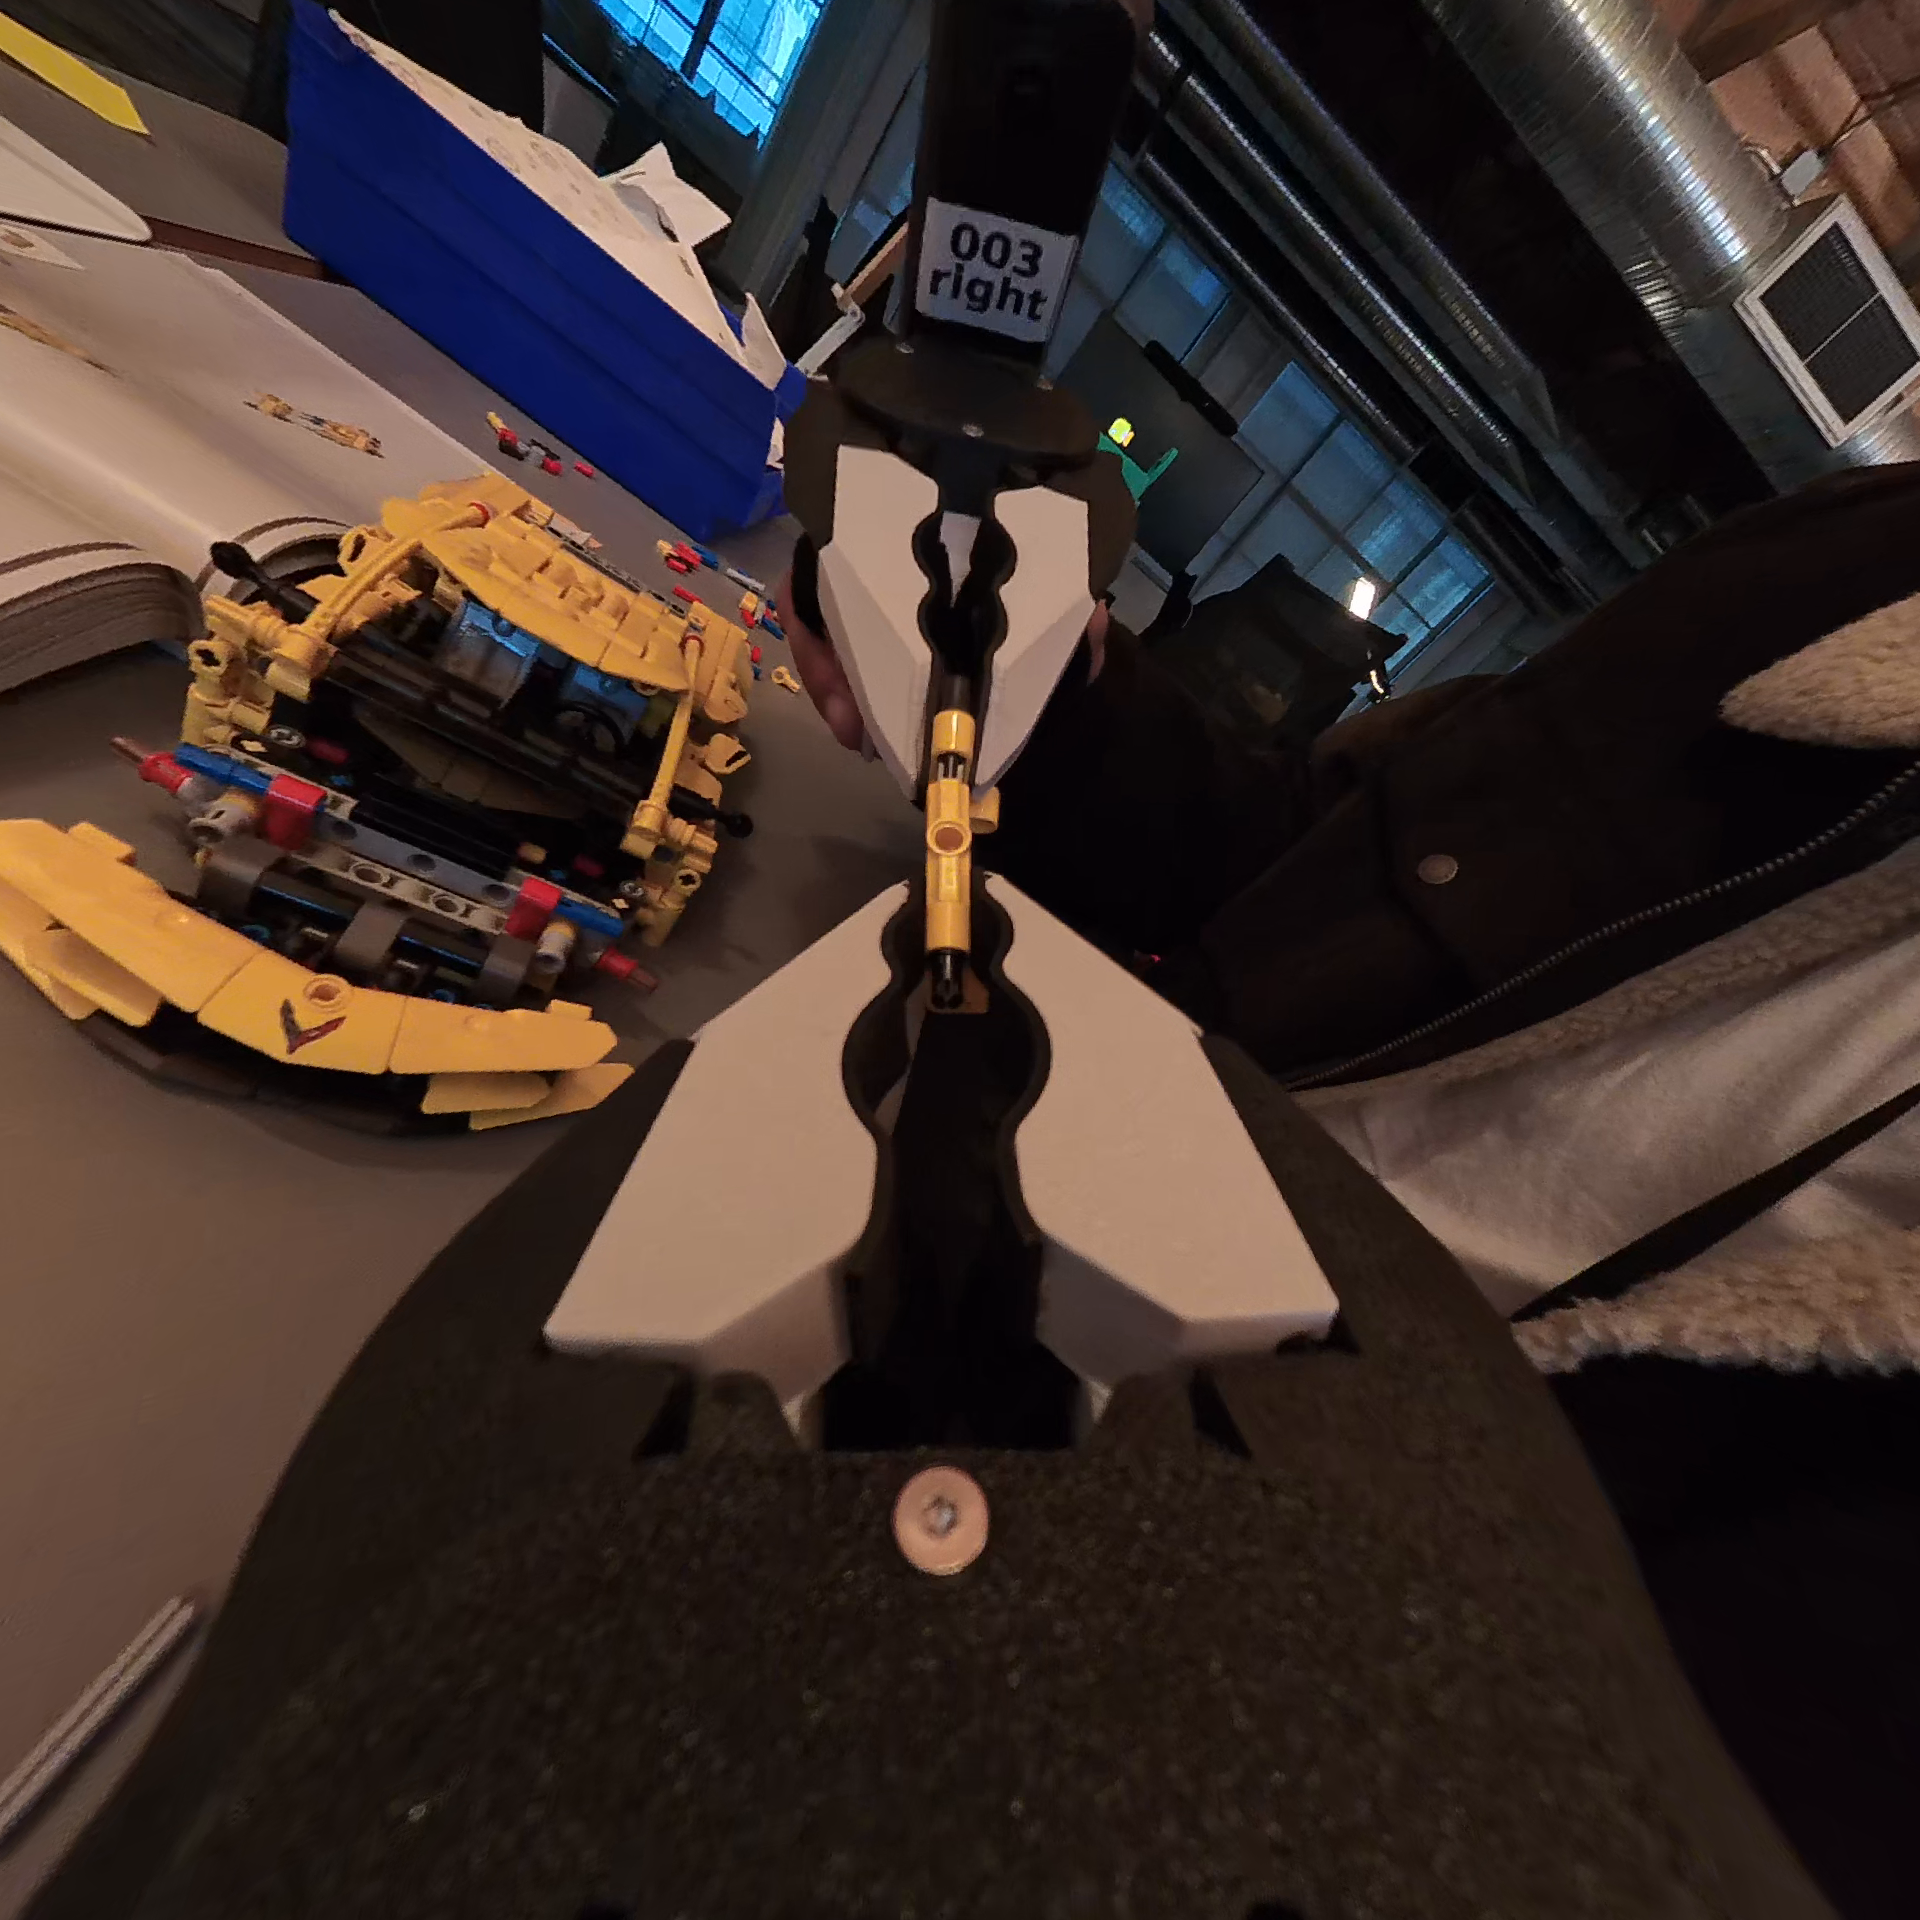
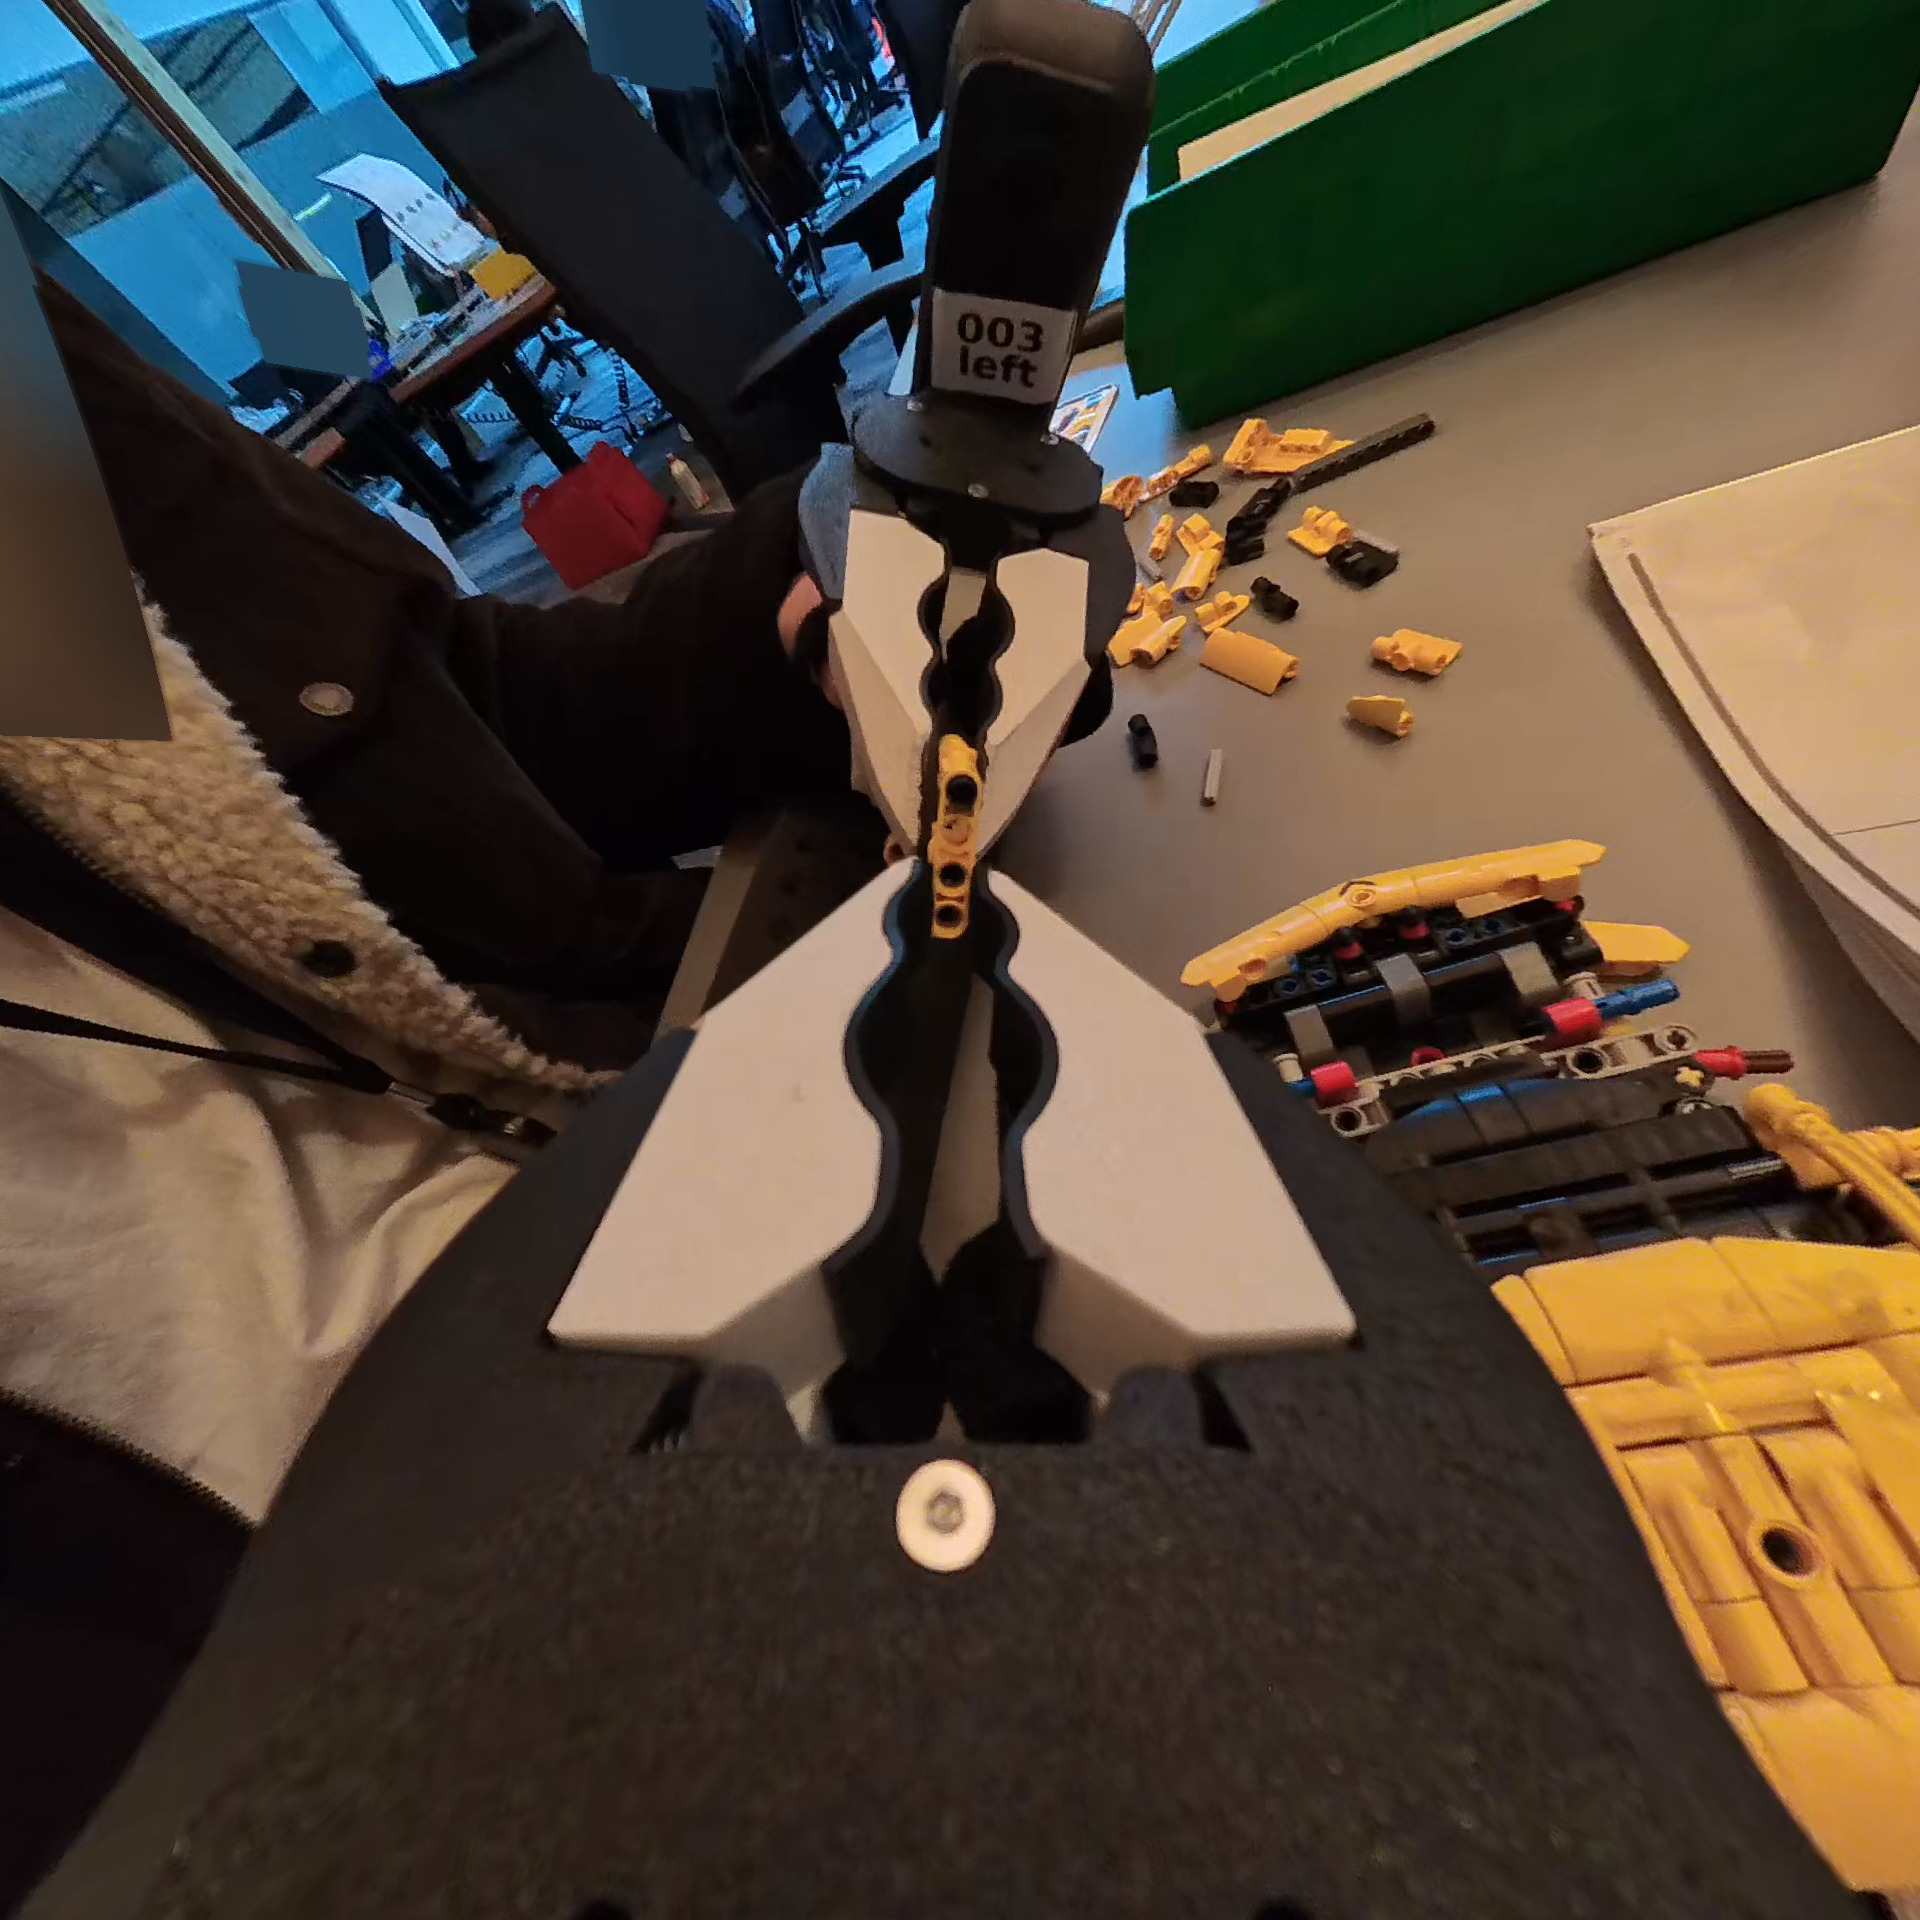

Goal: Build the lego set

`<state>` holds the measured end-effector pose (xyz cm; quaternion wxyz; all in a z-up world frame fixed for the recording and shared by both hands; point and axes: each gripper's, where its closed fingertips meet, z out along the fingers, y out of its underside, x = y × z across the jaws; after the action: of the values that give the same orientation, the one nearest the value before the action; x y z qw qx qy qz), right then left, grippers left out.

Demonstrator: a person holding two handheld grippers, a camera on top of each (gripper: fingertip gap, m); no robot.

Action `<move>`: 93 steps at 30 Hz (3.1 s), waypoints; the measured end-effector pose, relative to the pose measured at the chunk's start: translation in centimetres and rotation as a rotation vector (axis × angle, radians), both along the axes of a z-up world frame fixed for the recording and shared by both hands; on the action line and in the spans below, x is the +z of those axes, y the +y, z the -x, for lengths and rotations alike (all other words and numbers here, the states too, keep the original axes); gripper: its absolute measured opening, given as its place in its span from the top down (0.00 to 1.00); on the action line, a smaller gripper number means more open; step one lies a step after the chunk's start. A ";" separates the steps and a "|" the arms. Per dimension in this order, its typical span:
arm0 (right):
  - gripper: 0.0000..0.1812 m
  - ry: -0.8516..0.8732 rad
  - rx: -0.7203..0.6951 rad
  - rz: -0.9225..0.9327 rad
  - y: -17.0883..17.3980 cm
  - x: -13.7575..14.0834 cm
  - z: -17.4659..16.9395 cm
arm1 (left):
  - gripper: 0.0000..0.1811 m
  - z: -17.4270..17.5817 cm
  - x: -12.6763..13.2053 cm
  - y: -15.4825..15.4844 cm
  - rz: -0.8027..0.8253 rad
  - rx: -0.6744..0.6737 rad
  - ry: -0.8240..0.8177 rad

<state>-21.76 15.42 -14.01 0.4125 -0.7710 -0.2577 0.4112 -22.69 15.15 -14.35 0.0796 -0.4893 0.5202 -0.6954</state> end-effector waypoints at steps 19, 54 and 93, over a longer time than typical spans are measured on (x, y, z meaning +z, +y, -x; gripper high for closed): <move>0.96 0.434 -0.082 0.142 1.2 0.6 -0.2 | 0.96 -0.3 0.6 1.1 0.115 0.044 -0.001; 0.83 -0.098 -0.261 -0.254 2.7 0.4 -1.1 | 0.96 -1.0 1.1 4.1 0.242 0.192 -0.019; 0.96 -0.732 -0.360 -0.113 -0.5 -11.2 -3.7 | 0.90 0.1 -10.3 -1.9 -0.855 -0.156 0.335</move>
<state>-18.08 14.91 -25.16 0.4008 -0.8752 -0.2704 0.0162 -22.80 13.22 -24.68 0.1364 -0.4773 0.8012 -0.3341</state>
